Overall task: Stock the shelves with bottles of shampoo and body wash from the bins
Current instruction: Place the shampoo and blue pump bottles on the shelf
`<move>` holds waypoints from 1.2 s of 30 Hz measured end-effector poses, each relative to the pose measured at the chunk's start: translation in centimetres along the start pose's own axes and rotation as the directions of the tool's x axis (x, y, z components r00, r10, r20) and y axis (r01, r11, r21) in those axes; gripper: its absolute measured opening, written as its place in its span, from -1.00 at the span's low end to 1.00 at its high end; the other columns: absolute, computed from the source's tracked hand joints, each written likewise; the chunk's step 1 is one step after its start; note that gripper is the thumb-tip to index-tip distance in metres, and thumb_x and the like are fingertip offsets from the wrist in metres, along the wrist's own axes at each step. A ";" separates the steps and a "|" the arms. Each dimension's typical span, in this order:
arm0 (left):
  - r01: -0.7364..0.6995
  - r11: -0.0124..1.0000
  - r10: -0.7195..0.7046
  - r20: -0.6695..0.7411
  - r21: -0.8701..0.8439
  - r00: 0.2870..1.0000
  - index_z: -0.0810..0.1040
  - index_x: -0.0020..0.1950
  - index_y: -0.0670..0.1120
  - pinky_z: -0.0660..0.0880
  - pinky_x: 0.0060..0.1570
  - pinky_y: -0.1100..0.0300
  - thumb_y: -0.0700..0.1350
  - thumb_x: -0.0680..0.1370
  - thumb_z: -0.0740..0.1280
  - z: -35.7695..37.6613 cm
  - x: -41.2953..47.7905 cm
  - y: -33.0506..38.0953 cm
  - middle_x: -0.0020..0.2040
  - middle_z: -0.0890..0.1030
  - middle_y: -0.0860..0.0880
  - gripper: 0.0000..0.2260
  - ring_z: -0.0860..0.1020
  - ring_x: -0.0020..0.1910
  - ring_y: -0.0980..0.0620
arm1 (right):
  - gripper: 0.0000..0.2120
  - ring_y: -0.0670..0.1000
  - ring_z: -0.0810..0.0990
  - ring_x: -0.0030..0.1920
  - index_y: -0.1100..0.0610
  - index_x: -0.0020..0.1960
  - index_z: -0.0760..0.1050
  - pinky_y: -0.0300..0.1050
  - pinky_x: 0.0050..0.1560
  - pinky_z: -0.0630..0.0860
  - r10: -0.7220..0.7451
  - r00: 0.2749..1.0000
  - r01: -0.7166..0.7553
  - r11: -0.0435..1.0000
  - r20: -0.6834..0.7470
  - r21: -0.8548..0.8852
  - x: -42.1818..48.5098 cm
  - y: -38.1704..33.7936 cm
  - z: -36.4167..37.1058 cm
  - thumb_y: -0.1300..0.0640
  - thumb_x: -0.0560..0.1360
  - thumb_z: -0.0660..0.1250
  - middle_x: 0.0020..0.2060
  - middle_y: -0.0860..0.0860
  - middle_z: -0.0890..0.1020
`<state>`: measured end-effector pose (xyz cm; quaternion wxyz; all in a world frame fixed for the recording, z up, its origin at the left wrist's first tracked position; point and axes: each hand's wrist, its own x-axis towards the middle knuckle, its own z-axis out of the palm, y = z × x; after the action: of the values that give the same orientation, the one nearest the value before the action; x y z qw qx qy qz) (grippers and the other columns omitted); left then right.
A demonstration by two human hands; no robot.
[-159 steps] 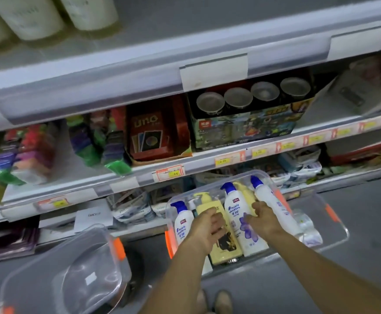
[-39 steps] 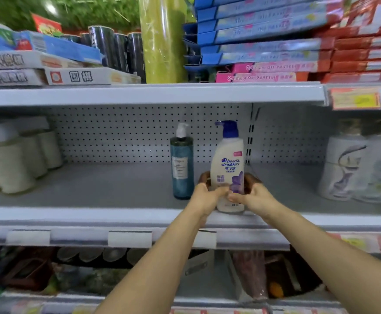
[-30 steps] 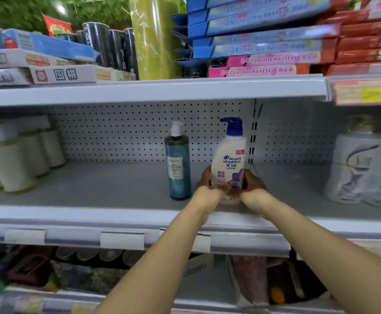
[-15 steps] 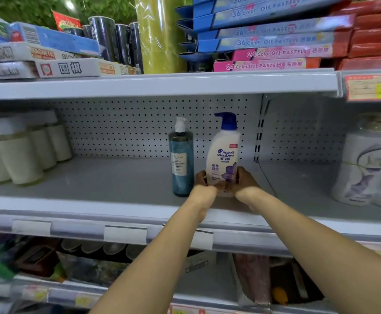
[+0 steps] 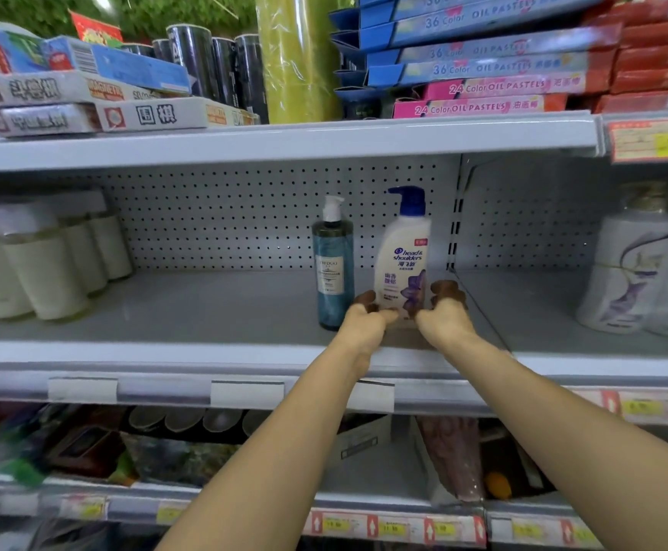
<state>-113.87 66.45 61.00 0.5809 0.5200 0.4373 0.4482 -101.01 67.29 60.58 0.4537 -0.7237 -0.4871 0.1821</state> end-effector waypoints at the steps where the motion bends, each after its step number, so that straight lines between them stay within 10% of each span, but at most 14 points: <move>1: -0.004 1.000 0.004 -0.008 -0.016 1.000 0.49 0.15 -0.04 0.47 0.24 0.09 -0.27 0.60 0.32 -0.3 -0.4 0.0 0.06 0.63 0.00 -0.82 0.54 0.10 0.01 | -0.57 0.19 0.49 0.23 0.19 0.30 0.35 0.00 0.18 0.49 -0.015 0.999 0.015 1.000 -0.030 0.024 -0.8 -0.2 -0.2 0.17 0.49 0.41 0.21 0.17 0.48; 9: -0.089 0.982 0.063 -0.151 -0.168 0.987 0.54 0.20 -0.06 0.55 -0.24 0.19 -0.14 0.65 0.27 -6.5 -6.4 0.4 0.05 0.67 -0.06 -0.86 0.62 -0.16 0.02 | -0.89 0.04 0.50 -0.22 0.07 -0.06 0.41 -0.08 -0.21 0.47 -0.219 0.970 0.243 0.907 -0.106 0.344 -8.6 -3.4 1.6 0.25 0.56 0.27 -0.22 0.00 0.52; 17: 0.020 0.981 -0.066 -0.235 -0.192 0.970 0.59 0.11 -0.05 0.48 -0.27 0.19 -0.06 0.64 0.29 -16.9 -11.4 -2.1 -0.08 0.71 -0.02 -0.87 0.60 -0.24 0.04 | -0.83 -0.18 0.46 -0.48 0.07 -0.12 0.48 -0.32 -0.44 0.40 -0.282 0.938 0.173 0.885 0.202 0.432 -16.9 -6.9 9.8 0.27 0.60 0.25 -0.38 -0.02 0.53; 27: 0.350 0.908 -0.413 -0.362 -0.229 0.836 0.54 0.12 -0.07 0.50 -0.25 0.16 -0.07 0.66 0.25 -32.0 -16.6 -13.0 -0.06 0.68 -0.05 -0.88 0.57 -0.24 0.01 | -0.93 -0.03 0.53 -0.40 0.19 0.05 0.51 -0.22 -0.49 0.44 0.041 0.762 -0.259 0.934 0.646 0.245 -25.4 -2.7 24.9 0.25 0.62 0.26 -0.28 0.06 0.58; 36: 0.586 0.732 -0.678 -0.283 -0.348 0.679 0.53 0.07 -0.09 0.51 -0.18 0.15 -0.11 0.67 0.23 -34.4 -18.8 -24.5 -0.07 0.64 -0.05 -0.89 0.56 -0.19 0.01 | -0.92 0.00 0.58 -0.22 0.10 -0.04 0.53 -0.10 -0.23 0.53 0.368 0.611 -0.484 0.874 0.701 -0.037 -30.2 6.2 31.3 0.22 0.60 0.27 -0.18 0.07 0.61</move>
<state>-149.81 54.00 34.78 0.6565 0.1642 0.6424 0.3597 -133.55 55.30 33.67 0.2381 -0.6601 -0.4172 0.5776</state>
